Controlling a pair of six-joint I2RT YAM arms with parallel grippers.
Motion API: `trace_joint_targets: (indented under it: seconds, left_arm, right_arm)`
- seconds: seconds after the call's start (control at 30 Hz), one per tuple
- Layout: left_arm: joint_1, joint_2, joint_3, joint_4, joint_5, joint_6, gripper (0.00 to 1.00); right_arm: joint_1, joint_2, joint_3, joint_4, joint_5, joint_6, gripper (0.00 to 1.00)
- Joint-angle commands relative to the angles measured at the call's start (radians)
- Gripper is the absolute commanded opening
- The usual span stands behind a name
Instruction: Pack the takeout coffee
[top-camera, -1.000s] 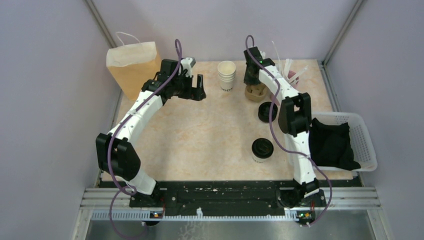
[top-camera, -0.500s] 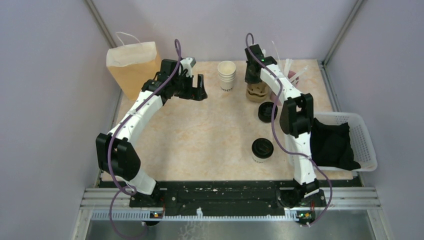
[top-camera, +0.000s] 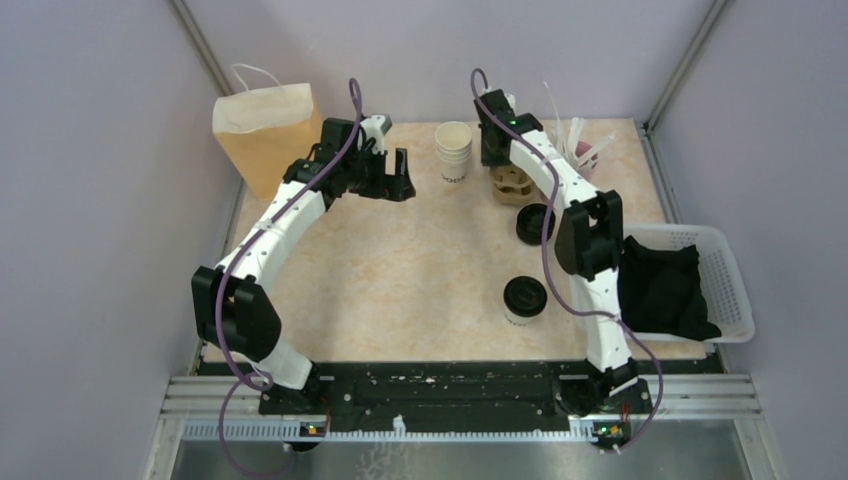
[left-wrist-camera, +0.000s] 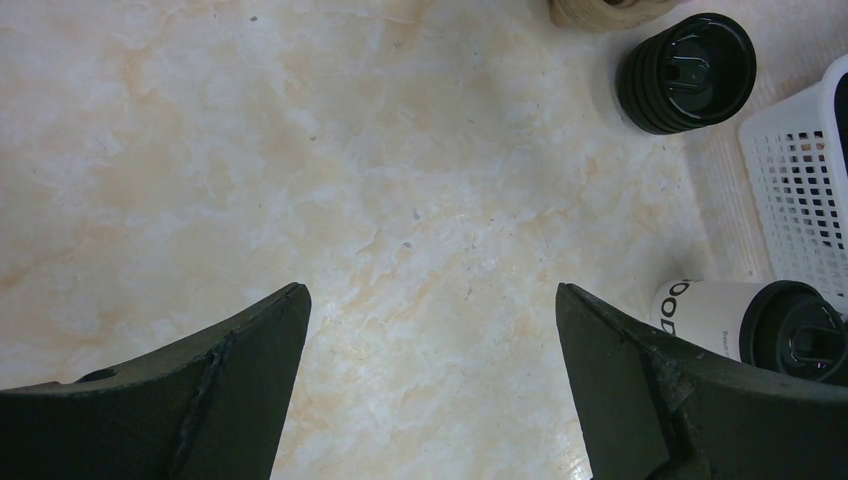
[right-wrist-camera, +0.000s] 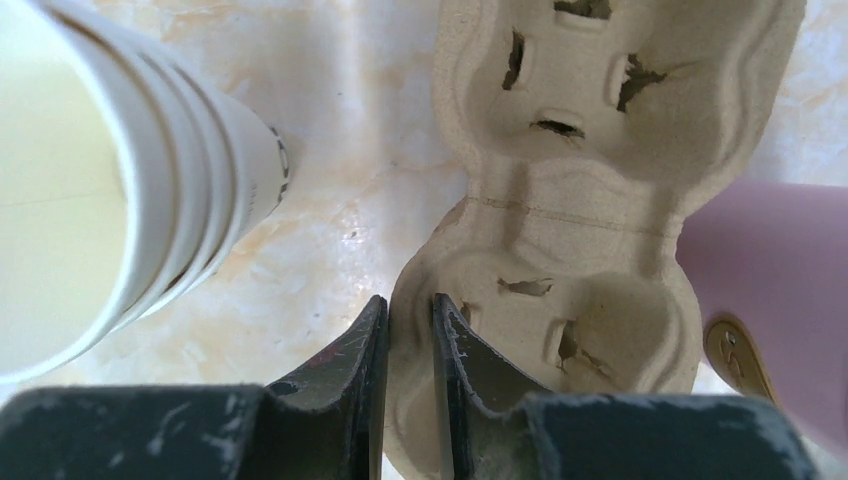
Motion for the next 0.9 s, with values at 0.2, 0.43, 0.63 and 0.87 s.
trace_joint_targets:
  seconds: [0.2,0.43,0.63,0.87]
  left_arm:
    - [-0.004,-0.009,0.006,0.049,0.020,-0.004,0.98]
    - [-0.005,-0.011,0.012,0.049,0.016,-0.012,0.99]
    - [-0.002,-0.013,0.051,0.053,0.055,-0.088,0.98]
    - [0.075,-0.001,0.122,0.091,0.359,-0.483,0.93]
  right_arm:
    - [0.014,-0.137,-0.002,0.054,0.012,-0.073,0.00]
    - [0.014,-0.238,-0.036,0.100,-0.093,-0.115,0.00]
    - [0.025,-0.417,-0.182,0.179,-0.250,-0.194,0.00]
    - [0.091,-0.715,-0.505,0.271,-0.512,-0.272,0.00]
